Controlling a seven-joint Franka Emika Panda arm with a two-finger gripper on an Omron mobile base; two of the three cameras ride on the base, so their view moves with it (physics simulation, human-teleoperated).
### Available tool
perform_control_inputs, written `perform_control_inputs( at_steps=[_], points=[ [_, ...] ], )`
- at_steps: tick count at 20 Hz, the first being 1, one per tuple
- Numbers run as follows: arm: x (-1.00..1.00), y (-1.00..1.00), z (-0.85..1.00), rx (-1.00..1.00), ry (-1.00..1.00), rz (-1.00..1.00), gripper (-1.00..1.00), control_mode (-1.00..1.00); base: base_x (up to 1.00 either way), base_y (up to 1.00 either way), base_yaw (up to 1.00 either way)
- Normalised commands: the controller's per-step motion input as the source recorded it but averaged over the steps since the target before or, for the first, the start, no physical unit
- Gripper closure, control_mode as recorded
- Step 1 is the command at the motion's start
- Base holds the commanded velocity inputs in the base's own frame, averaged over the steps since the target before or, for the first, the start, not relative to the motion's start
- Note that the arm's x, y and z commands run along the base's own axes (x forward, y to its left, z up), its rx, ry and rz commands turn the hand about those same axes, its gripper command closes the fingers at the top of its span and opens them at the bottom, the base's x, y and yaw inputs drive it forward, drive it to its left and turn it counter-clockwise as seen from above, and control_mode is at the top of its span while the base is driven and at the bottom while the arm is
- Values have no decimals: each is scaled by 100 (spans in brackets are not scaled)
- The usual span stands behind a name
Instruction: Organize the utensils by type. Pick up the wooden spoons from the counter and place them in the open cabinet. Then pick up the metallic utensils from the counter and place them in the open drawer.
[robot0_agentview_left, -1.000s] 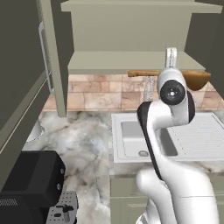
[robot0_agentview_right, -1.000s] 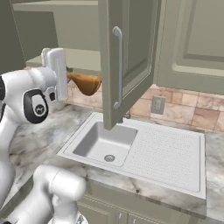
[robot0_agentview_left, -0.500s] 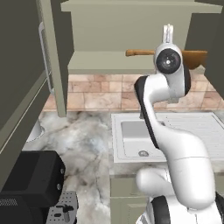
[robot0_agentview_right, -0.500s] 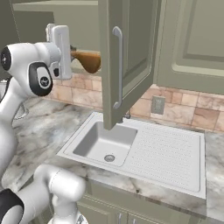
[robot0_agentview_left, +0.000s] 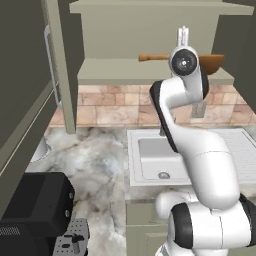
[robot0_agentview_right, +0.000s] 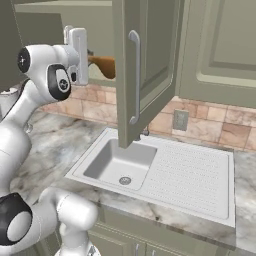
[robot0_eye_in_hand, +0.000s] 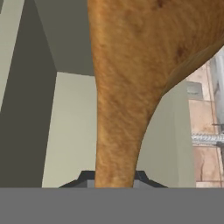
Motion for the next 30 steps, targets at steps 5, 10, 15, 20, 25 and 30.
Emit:
perform_control_inputs(
  at_steps=[5, 10, 15, 20, 25, 30],
  points=[
    [43, -14, -3, 0, 3, 8, 100, -100, 0, 0, 0],
    [29, -27, 0, 0, 4, 6, 100, -100, 0, 0, 0],
    [35, -23, 0, 0, 1, 5, 100, -100, 0, 0, 0],
    [40, -17, -3, 0, 0, 5, 100, -100, 0, 0, 0],
    [43, -8, -13, 0, 0, 4, 100, -100, 0, 0, 0],
    [40, -6, -5, 0, 6, 1, 100, -100, 0, 0, 0]
  ],
)
